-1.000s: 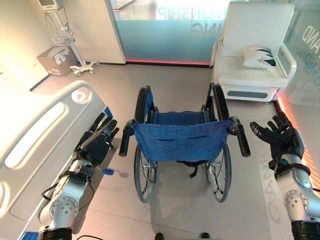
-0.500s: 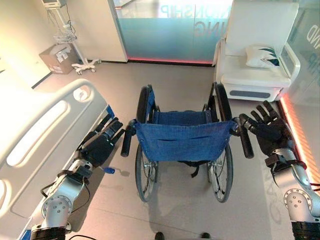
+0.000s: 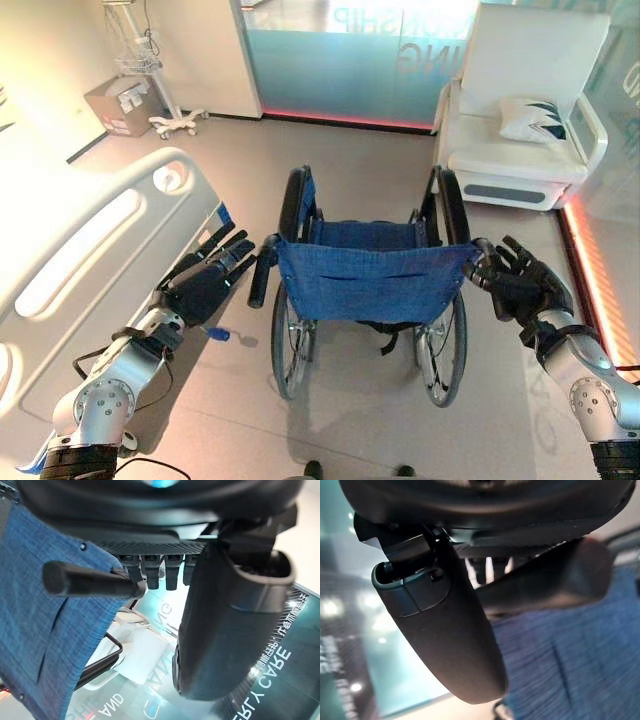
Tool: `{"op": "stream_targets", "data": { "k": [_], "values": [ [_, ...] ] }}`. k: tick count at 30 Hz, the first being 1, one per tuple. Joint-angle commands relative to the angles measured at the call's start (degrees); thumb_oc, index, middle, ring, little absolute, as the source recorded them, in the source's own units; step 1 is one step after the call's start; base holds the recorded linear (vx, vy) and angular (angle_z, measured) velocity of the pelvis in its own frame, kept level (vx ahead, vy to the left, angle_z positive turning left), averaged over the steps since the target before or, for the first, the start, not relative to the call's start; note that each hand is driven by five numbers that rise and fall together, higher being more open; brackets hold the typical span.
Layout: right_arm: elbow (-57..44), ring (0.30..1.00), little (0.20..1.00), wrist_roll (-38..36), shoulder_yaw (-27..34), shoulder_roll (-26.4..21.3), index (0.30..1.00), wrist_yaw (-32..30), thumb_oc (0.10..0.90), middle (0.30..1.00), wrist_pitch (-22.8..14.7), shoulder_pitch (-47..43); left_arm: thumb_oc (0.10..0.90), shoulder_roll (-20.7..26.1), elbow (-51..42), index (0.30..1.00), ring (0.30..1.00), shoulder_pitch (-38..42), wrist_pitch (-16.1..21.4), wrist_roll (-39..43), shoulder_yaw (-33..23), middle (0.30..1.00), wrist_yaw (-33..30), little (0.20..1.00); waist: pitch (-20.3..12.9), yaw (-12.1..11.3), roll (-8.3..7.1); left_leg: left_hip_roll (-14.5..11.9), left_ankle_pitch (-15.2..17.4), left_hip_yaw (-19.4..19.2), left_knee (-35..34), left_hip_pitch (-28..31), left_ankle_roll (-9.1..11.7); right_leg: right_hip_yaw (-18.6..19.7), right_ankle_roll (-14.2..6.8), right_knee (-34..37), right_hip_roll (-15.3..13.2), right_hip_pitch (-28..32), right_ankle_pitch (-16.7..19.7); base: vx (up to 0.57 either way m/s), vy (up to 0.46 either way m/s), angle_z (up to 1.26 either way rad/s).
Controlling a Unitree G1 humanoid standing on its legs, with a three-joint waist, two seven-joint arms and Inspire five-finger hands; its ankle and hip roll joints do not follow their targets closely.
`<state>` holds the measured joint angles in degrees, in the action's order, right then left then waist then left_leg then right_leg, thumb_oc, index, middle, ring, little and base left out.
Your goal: Push the wheelchair next to the bed
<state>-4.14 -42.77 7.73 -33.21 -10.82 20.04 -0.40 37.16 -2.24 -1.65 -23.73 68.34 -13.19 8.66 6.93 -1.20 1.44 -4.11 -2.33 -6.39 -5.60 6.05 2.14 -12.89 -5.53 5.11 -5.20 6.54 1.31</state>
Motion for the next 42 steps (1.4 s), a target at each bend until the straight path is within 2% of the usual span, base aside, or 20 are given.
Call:
{"op": "stream_targets", "data": {
  "k": [1,17,27,35,38,42],
  "values": [
    [-2.3,0.9,0.9,4.2,-0.8,-6.7,0.9,-2.6,0.8,0.9,-4.3,-7.9,0.8,2.9,-5.0,0.9,0.9,5.6,0.4,4.1,4.9,0.9,3.3,0.9,-3.7,0.6,-0.18,-1.1,2.1,-3.0,0.6,1.7,1.8,0.8,-1.4,-0.1,-2.7,0.2,0.5,0.03,-0.006,0.06],
    [4.1,0.9,0.9,7.8,-4.3,-10.0,0.9,-7.6,0.8,0.9,-2.1,-15.8,0.8,3.9,-3.8,0.9,0.9,8.5,-1.0,3.9,7.3,0.9,2.5,0.9,-3.7,-0.6,-0.4,-1.4,2.2,-2.3,0.6,2.2,2.0,0.1,-1.3,-0.1,-2.5,1.1,0.2,0.04,-0.006,0.01],
    [8.9,0.9,0.9,9.6,-5.8,-11.4,0.9,-11.3,0.8,0.9,4.5,-17.7,0.8,4.9,-2.3,0.9,0.9,9.4,-3.4,1.0,8.2,0.9,1.6,0.9,-3.5,-1.1,-0.27,-1.4,1.9,-1.9,0.6,2.6,2.0,0.1,-1.2,-0.1,-2.4,1.7,0.0,0.05,-0.008,0.02],
    [10.2,0.9,0.9,8.8,-7.0,-12.0,0.9,-12.1,0.8,0.9,5.0,-19.0,0.8,6.8,-1.1,0.9,0.9,10.1,-4.0,-3.0,8.3,0.9,-0.4,0.9,-3.2,-1.3,0.16,-1.5,1.6,-1.6,0.6,2.7,2.1,0.0,-1.2,-0.1,-2.4,2.0,-0.1,0.04,-0.017,0.02],
    [9.7,0.9,0.9,8.5,-6.6,-11.9,0.9,-12.1,0.8,0.9,5.0,-18.1,0.8,8.4,-1.1,0.9,0.9,9.6,-6.2,-8.7,7.9,0.9,-0.9,0.9,-3.0,-1.3,0.48,-1.6,1.5,-1.6,0.7,2.7,2.1,-0.1,-1.2,-0.1,-2.4,2.1,-0.2,0.0,0.0,0.0],
    [10.1,0.9,0.9,8.1,-6.8,-12.1,0.9,-12.2,0.8,0.9,4.4,-18.1,0.8,10.1,-0.3,0.9,0.9,9.9,-10.4,-7.3,7.9,0.9,-1.5,0.9,-2.9,-1.3,0.9,-1.7,1.2,-1.8,0.9,2.5,2.3,-0.4,-1.3,-0.1,-2.4,2.1,-0.1,0.0,0.0,0.0]
  ]
}}
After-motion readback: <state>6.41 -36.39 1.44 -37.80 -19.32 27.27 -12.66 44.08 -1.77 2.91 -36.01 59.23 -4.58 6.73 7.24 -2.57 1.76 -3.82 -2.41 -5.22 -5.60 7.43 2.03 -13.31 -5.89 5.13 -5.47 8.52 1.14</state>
